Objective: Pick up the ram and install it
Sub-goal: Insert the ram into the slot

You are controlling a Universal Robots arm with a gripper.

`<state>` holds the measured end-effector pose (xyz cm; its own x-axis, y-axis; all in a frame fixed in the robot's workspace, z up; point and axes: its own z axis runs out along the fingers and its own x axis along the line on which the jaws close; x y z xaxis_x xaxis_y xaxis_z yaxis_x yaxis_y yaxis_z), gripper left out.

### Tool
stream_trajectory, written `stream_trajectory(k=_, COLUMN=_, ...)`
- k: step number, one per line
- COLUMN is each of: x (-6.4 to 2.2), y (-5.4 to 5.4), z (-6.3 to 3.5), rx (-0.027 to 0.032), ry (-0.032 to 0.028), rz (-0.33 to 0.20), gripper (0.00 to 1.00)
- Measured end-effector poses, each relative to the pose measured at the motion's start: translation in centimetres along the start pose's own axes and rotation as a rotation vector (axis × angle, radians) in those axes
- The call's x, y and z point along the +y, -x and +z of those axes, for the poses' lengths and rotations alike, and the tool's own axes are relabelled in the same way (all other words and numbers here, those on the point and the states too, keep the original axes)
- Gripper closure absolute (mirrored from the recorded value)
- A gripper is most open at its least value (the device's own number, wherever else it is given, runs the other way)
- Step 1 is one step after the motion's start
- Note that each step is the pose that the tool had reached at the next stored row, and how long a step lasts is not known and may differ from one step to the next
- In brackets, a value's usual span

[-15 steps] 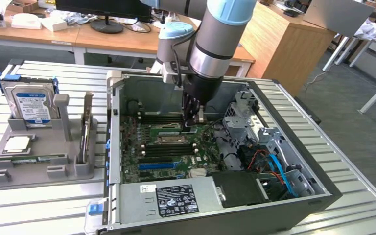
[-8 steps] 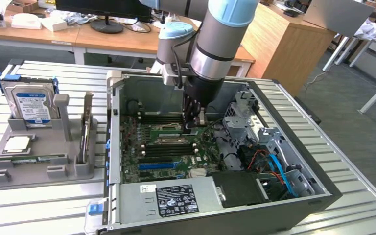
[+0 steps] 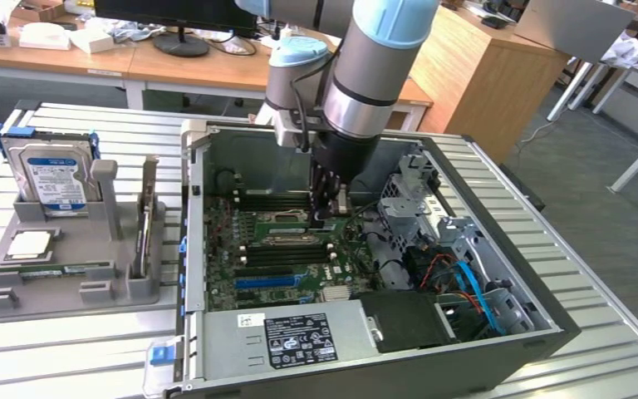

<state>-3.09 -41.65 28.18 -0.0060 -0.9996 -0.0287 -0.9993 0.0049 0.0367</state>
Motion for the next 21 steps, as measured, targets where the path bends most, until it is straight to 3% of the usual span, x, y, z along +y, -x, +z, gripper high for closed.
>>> stream_trajectory(k=21, x=-0.06, y=0.0, z=1.71, rx=-0.0001, ry=0.0, rz=0.0, gripper=0.89)
